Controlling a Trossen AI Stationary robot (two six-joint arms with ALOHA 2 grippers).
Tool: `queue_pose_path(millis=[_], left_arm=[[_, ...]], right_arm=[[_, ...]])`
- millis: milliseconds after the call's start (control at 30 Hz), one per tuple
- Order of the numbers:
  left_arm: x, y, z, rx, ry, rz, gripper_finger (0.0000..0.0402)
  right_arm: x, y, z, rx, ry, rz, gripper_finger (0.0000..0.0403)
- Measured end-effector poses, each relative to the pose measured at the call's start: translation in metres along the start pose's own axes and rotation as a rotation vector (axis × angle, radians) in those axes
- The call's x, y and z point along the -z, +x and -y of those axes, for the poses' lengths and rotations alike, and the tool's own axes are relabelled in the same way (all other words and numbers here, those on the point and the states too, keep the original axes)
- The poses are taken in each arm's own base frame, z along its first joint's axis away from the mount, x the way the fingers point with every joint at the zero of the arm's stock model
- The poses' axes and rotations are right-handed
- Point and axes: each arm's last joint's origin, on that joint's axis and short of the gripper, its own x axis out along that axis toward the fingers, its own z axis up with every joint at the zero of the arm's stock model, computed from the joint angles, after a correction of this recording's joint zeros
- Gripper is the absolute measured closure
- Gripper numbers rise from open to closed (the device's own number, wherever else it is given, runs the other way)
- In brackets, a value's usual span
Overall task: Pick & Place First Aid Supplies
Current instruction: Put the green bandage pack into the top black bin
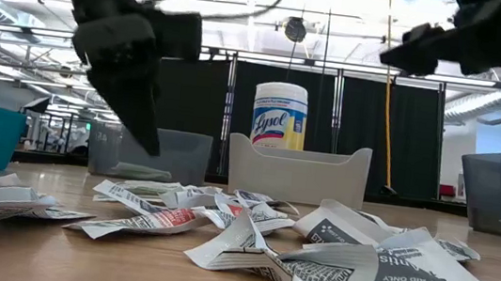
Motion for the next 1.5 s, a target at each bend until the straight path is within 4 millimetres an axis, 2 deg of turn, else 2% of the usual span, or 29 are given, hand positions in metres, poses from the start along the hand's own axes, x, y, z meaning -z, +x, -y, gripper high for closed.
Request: queue_pose_path(millis=[167, 400, 600, 867, 1500], left_arm=[[0.002, 0.018, -0.006, 0.007, -0.048, -0.067, 0.0125], [0.002, 0.024, -0.008, 0.02, -0.061, -0.073, 0.0154], [0.006, 0.024, -0.001, 0.027, -0.015, -0.081, 0.0183], [0.018, 0.043, 0.008, -0.018, 0.025, -0.135, 0.0217], [0.017, 0.038, 0.008, -0.024, 0.012, -0.116, 0.0319]], right_arm=[[0.009, 0.0, -0.002, -0.006, -0.015, -0.006, 0.0149], [0.017, 0.0, -0.003, -0.009, 0.008, -0.026, 0.0149], [0.019, -0.001, -0.003, -0.009, 0.023, -0.03, 0.0149], [0.017, -0.001, -0.003, -0.007, 0.026, -0.013, 0.0149], [0.023, -0.001, -0.004, -0.007, 0.033, -0.018, 0.0149]])
